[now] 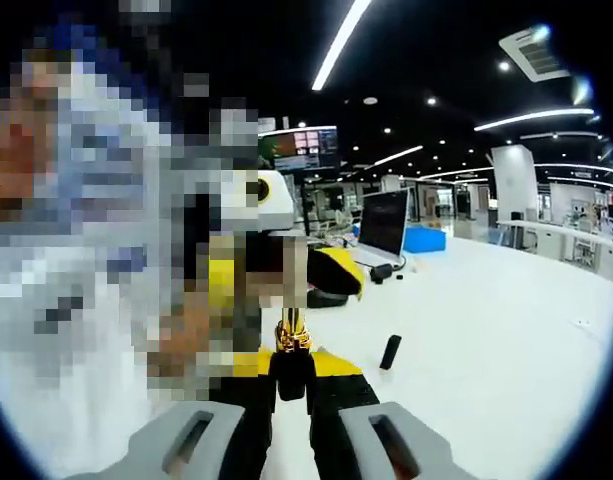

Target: Unscrew the lipstick cap, remove the lipstick, and put the cap back on the lipstick

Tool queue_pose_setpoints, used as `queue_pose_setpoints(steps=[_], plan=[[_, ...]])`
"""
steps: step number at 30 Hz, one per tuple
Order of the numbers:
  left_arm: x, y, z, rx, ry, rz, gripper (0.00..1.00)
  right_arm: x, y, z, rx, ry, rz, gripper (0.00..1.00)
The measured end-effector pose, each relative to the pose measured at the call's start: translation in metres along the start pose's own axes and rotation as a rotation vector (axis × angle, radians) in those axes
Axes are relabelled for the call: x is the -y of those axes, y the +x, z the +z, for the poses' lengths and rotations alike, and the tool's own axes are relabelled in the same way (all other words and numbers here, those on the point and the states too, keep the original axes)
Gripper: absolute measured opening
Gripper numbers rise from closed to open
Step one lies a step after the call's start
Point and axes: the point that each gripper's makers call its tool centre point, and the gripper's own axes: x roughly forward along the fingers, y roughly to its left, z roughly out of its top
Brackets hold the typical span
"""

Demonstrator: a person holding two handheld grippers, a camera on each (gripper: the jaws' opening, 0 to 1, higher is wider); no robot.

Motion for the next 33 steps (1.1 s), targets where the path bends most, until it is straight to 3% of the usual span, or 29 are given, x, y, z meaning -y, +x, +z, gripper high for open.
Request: queue_pose_setpoints(steps=[17, 22, 33], plan=[[0.009, 0.001, 0.0, 0.006, -0.001, -0.04, 0.23, -0.015, 0.011, -0.005, -0.02, -0.001, 0.056, 0.11], [0.01, 0.003, -0.001, 0.011, -0.006, -0.053, 0.11, -0.014, 0.011, -0.005, -0.019, 0.001, 0.049, 0.11], [0.008, 0.003, 0.001, 0.009, -0.018, -0.036, 0.09, -0.011, 0.012, -0.003, -0.012, -0.002, 0.038, 0.11]])
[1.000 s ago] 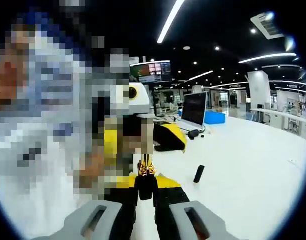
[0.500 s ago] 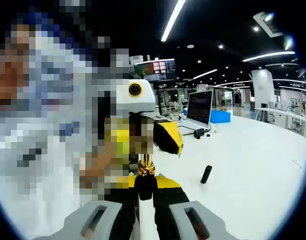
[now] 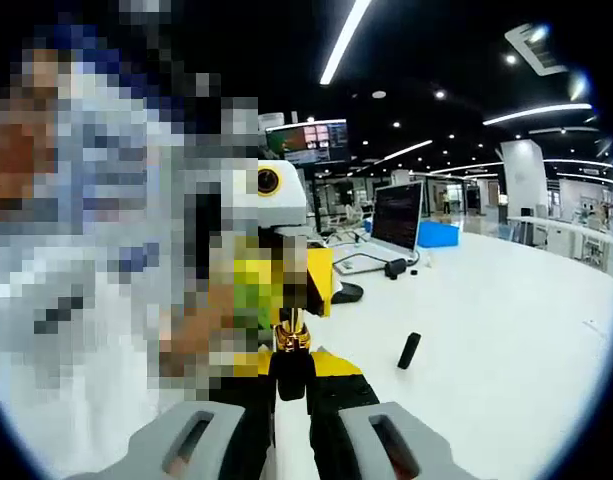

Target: Unscrew the lipstick cap, remove the lipstick, and put the cap back on the lipstick

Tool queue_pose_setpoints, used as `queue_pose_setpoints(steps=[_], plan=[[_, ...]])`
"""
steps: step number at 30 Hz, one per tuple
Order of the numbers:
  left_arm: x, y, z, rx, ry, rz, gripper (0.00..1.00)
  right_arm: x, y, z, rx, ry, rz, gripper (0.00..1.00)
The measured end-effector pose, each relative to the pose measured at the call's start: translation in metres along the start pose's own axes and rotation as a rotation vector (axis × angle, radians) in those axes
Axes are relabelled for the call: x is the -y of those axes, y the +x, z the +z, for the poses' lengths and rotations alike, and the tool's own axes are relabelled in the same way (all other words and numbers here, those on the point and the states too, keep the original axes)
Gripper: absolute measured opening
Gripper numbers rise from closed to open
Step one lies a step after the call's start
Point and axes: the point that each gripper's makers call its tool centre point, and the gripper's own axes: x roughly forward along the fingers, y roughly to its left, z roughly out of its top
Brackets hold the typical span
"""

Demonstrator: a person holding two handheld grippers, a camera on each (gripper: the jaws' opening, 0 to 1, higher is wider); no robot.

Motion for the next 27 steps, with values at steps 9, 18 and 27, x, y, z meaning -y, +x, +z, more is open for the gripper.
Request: queue_pose_setpoints(steps=[9, 18, 27], plan=[[-0.004, -0.001, 0.002, 0.006, 0.008, 0.029, 0.09, 0.004, 0.001, 0.003, 0.018, 0.009, -0.012, 0.11], [-0.003, -0.001, 0.003, 0.014, 0.0, 0.022, 0.09, 0.003, 0.001, 0.004, 0.024, 0.005, -0.006, 0.11], [0.006, -0.005, 0.011, 0.059, -0.075, -0.053, 0.09, -0.014, -0.002, 0.015, 0.111, 0.031, 0.134, 0.1]])
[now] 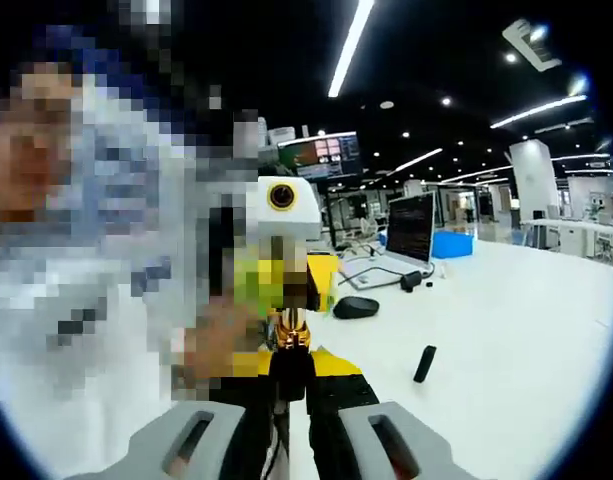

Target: Unscrew the lipstick cap, remove the lipstick, and put the cap back on the lipstick

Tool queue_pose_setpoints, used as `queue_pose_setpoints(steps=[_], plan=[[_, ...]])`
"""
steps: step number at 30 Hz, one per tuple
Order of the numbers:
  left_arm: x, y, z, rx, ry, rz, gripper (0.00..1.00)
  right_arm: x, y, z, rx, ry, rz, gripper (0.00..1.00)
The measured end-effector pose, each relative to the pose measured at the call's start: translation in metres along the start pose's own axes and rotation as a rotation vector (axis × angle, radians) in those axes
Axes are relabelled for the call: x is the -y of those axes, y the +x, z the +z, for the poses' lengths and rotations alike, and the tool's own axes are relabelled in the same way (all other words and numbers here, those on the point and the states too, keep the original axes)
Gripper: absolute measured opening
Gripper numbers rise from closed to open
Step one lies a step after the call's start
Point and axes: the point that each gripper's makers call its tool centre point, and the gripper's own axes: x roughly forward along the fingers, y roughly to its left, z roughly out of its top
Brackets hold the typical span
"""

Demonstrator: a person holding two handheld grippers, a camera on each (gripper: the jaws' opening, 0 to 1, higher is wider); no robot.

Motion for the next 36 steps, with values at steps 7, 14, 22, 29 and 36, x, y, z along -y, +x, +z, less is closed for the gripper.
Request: queue_pose_setpoints(steps=[7, 14, 22, 29, 36], plan=[[0.013, 0.001, 0.003, 0.03, -0.045, -0.065, 0.09, -0.011, -0.002, 0.005, 0.05, 0.032, 0.109, 0.1], [0.01, 0.001, 0.002, 0.022, -0.03, -0.036, 0.09, -0.007, 0.0, 0.003, 0.03, 0.011, 0.066, 0.1], [0.003, 0.002, 0.0, 0.014, -0.032, -0.015, 0.09, -0.005, 0.002, -0.003, -0.006, -0.046, 0.031, 0.18], [0.002, 0.0, 0.0, 0.01, -0.036, -0.014, 0.09, -0.003, 0.0, 0.002, 0.005, -0.048, 0.011, 0.21], [0.0, 0.002, -0.005, -0.007, -0.04, -0.007, 0.09, 0.001, -0.006, 0.008, 0.03, -0.026, -0.017, 0.18]])
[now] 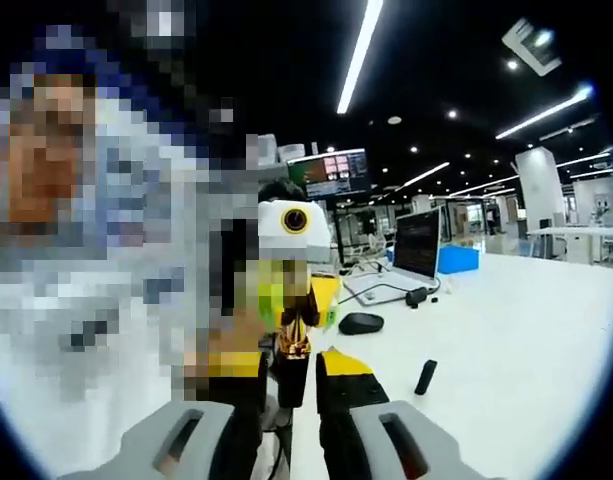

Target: Unscrew the lipstick cap, remove the lipstick, and put the cap back on the lipstick

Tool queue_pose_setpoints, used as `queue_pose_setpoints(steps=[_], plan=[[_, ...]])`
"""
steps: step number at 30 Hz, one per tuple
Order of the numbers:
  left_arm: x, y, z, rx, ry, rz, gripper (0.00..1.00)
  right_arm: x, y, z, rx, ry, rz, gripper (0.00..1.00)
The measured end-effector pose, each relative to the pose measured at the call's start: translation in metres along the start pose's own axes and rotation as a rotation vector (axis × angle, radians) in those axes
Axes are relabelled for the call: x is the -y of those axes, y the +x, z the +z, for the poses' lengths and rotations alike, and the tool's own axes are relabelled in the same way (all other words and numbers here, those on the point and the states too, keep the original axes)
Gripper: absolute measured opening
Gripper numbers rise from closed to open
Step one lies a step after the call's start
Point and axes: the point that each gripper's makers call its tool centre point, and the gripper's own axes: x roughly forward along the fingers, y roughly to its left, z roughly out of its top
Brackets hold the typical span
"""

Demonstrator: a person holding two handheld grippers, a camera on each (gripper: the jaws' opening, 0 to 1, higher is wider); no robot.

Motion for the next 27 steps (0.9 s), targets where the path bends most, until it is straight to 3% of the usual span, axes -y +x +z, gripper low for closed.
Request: queue_pose_setpoints(steps=[3, 8, 13, 19, 23, 27], plan=[[0.003, 0.002, -0.003, -0.014, -0.009, -0.015, 0.09, 0.0, 0.001, 0.002, 0.005, 0.015, 0.0, 0.11], [0.004, 0.001, -0.006, -0.017, -0.01, -0.025, 0.09, 0.0, 0.004, 0.0, -0.007, 0.013, -0.003, 0.1], [0.001, 0.002, -0.001, 0.027, -0.017, -0.026, 0.11, 0.004, 0.002, 0.004, 0.006, 0.045, -0.018, 0.1], [0.001, 0.003, 0.002, 0.038, 0.016, -0.011, 0.37, 0.002, -0.003, 0.007, 0.0, 0.024, -0.027, 0.1], [-0.004, -0.002, 0.005, 0.051, 0.012, 0.018, 0.48, 0.005, -0.013, 0.014, 0.021, 0.025, -0.05, 0.1], [-0.013, -0.004, -0.002, 0.006, 0.033, 0.052, 0.61, 0.008, -0.027, 0.025, 0.057, 0.006, -0.085, 0.1]])
